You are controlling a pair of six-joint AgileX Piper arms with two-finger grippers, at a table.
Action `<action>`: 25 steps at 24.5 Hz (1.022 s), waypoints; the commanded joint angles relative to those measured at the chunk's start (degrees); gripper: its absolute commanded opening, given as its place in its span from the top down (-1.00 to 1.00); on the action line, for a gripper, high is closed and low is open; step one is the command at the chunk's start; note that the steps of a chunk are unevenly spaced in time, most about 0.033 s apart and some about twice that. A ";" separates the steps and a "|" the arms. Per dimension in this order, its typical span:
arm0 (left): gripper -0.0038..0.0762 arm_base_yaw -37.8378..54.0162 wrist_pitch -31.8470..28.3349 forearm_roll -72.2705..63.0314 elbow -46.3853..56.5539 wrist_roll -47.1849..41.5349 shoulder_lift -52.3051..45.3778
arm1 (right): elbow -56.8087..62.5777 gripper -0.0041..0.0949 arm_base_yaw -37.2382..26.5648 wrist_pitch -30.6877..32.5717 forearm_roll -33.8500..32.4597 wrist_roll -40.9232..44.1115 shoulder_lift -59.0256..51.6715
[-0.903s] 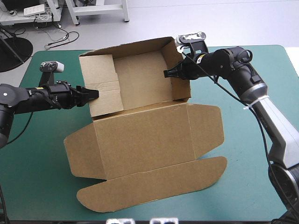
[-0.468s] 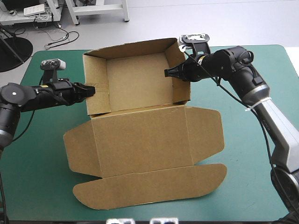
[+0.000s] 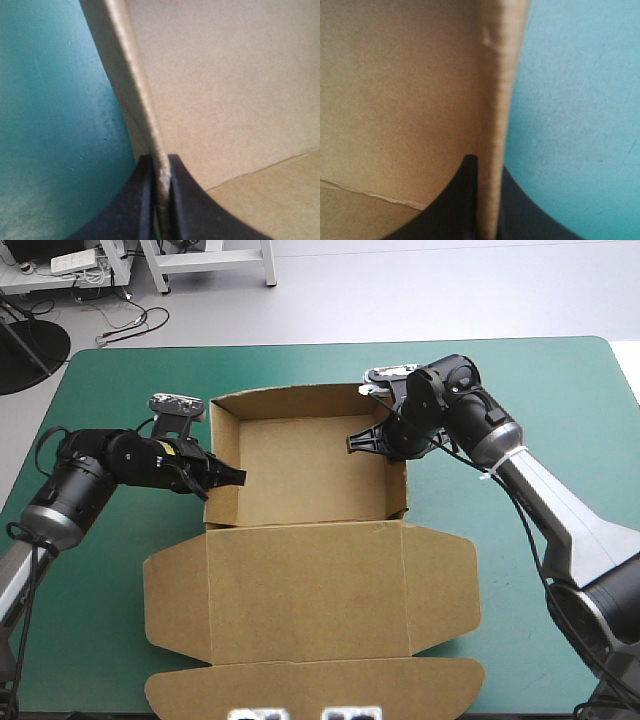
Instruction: Fold the box
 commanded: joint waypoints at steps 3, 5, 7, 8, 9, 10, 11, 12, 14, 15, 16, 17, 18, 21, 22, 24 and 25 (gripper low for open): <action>0.93 -4.68 -2.27 -0.04 -1.76 -4.63 2.31 | 2.02 0.96 1.22 -4.21 5.60 0.68 -1.52; 0.93 -4.96 -2.27 1.37 -1.76 -5.77 3.85 | 4.33 0.96 1.11 -6.56 6.08 1.45 -1.52; 0.93 -4.96 -2.37 2.67 -1.76 -5.77 5.37 | 6.79 0.96 1.11 -9.05 6.08 2.14 -1.52; 0.93 -4.96 -2.37 3.59 -1.76 -5.94 6.17 | 7.98 0.96 0.81 -10.25 6.16 2.14 -1.52; 0.93 -4.96 -2.37 4.33 -1.76 -6.24 6.80 | 8.97 0.96 0.39 -11.42 7.19 2.23 -1.44; 0.93 -4.96 -2.37 5.01 -1.76 -6.61 7.65 | 9.70 0.96 -0.01 -12.43 7.82 2.23 -1.44; 0.93 -4.96 -2.37 5.39 -1.76 -6.87 8.47 | 10.38 0.96 -0.70 -13.49 8.79 2.23 -1.44; 0.93 -4.96 -2.50 5.48 -1.76 -6.87 9.18 | 10.84 0.96 -1.34 -14.32 9.53 2.23 -1.44; 0.93 -4.96 -3.02 5.76 -1.76 -6.87 11.52 | 10.95 0.96 -3.00 -15.59 10.43 1.72 -1.31; 0.93 -4.96 -3.50 5.86 -1.76 -6.87 12.79 | 10.95 0.96 -3.66 -16.03 9.95 1.44 -1.21; 0.93 -4.96 -3.60 5.86 -1.76 -6.87 13.25 | 10.95 0.96 -3.98 -16.51 9.64 0.90 -1.21; 0.93 -4.96 -3.60 6.28 -1.76 -6.87 14.09 | 10.95 0.96 -3.97 -17.80 8.89 0.56 -0.85; 0.93 -4.96 -3.60 6.41 -1.76 -6.87 14.44 | 10.95 0.96 -3.97 -18.27 7.94 0.56 -0.60; 0.92 -4.96 -2.99 6.73 -1.86 -6.76 15.39 | 10.95 0.92 -3.97 -18.43 6.93 -0.17 0.31; 0.92 -4.96 -2.69 6.73 -1.86 -6.76 15.49 | 10.95 0.86 -3.97 -17.98 6.79 -1.31 0.40; 0.83 -4.96 -1.37 6.87 -1.86 -5.94 15.71 | 10.84 0.61 -3.97 -16.07 5.45 -2.25 0.79; 0.71 -4.96 0.22 7.00 -2.00 -4.88 16.10 | 10.84 0.43 -3.97 -15.65 4.54 -2.25 0.79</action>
